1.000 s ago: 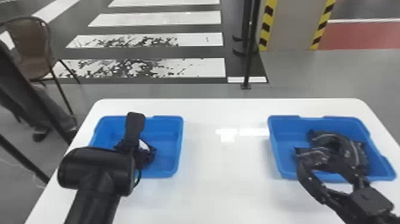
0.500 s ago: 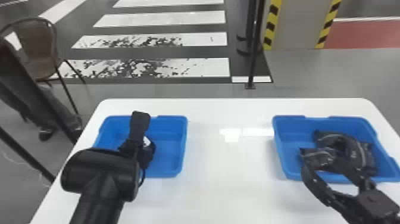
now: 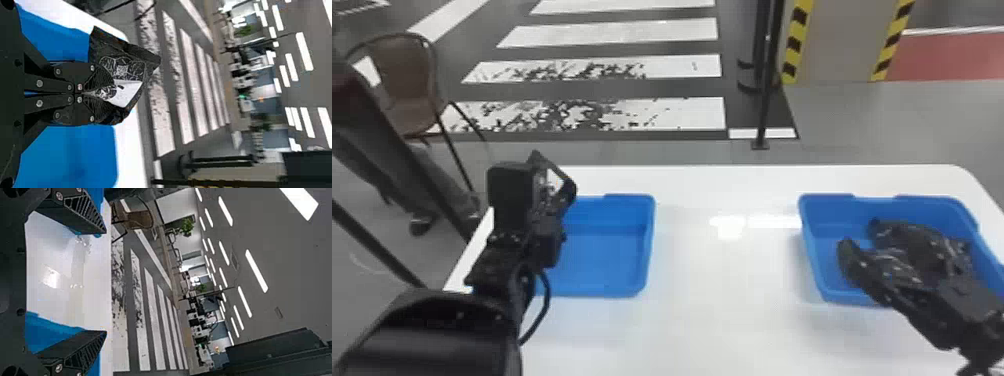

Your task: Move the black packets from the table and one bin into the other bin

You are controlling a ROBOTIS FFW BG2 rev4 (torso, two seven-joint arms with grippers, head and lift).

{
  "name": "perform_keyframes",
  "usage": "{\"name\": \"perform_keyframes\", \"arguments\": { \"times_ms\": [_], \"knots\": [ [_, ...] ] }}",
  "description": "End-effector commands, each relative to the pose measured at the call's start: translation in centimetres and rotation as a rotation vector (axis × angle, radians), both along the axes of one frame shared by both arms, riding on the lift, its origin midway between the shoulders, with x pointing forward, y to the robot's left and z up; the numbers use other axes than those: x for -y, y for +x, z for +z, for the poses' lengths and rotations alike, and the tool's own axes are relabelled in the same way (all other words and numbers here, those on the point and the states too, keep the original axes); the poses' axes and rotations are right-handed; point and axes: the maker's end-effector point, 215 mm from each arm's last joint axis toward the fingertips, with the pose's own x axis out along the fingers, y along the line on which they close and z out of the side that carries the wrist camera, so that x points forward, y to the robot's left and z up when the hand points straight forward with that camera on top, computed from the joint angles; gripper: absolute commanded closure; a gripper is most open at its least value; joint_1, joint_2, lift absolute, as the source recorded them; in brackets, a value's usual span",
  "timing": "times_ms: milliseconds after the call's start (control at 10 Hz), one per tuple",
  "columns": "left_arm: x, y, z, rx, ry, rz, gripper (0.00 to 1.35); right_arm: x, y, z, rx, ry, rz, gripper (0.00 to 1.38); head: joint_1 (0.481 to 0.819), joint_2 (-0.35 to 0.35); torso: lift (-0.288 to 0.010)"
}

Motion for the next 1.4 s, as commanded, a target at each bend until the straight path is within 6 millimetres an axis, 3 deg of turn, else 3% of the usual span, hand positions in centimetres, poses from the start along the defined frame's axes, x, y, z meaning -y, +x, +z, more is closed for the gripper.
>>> {"name": "perform_keyframes", "arguments": {
  "times_ms": [0, 200, 300, 400, 1000, 1300],
  "knots": [
    [4.7, -0.8, 4.8, 0.192, -0.035, -0.114, 1.21, -1.7, 1.5, 5.0, 0.078, 0.007, 0.039, 0.11, 0.695, 0.106, -0.11],
    [9.4, -1.8, 8.0, 0.374, -0.025, -0.223, 1.21, -5.4, 2.3, 10.2, 0.158, 0.053, 0.124, 0.11, 0.695, 0.066, -0.11],
    [11.6, -2.4, 8.7, 0.442, -0.02, -0.282, 1.21, -6.8, 2.6, 11.8, 0.18, 0.071, 0.158, 0.11, 0.692, 0.062, -0.11],
    [13.5, -3.0, 8.8, 0.477, -0.015, -0.326, 1.21, -8.0, 2.8, 12.6, 0.192, 0.086, 0.183, 0.11, 0.666, 0.052, -0.11],
    [24.5, -5.1, 9.6, 0.553, -0.039, -0.577, 1.21, -13.7, 3.3, 15.6, 0.231, 0.13, 0.306, 0.11, 0.629, -0.006, -0.11],
    [26.7, -5.8, 9.9, 0.575, -0.054, -0.627, 1.21, -14.9, 4.2, 15.3, 0.22, 0.133, 0.321, 0.14, 0.626, -0.03, -0.11]
  ]
}}
